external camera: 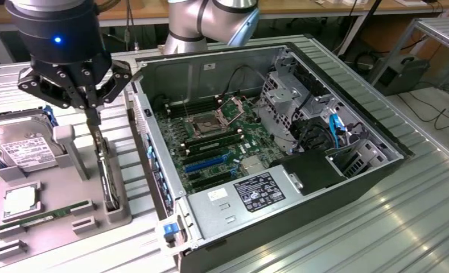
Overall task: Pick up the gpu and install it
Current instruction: 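Reach for the gpu, then pick up the gpu and move the gpu toward the slot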
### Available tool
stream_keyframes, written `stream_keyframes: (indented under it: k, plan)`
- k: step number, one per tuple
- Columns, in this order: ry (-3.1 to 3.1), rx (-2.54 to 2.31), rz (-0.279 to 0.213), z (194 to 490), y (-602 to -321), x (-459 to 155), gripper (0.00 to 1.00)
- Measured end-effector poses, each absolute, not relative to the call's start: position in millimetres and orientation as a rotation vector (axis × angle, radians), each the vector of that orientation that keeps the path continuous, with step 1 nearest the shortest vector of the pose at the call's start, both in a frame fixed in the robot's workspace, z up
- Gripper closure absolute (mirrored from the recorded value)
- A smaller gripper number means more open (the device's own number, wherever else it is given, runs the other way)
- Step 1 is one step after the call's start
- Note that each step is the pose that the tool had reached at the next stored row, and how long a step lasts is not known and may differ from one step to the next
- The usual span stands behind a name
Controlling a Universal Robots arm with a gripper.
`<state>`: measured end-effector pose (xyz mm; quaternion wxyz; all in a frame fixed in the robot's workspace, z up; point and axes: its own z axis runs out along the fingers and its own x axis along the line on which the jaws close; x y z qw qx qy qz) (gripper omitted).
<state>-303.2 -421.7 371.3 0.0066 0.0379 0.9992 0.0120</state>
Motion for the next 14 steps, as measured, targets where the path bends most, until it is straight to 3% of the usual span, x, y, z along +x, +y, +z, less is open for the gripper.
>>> stream_keyframes:
  k: [14]
  plan:
    - [3.127,0.118,0.033,366.2,-423.3,-310.3,0.89]
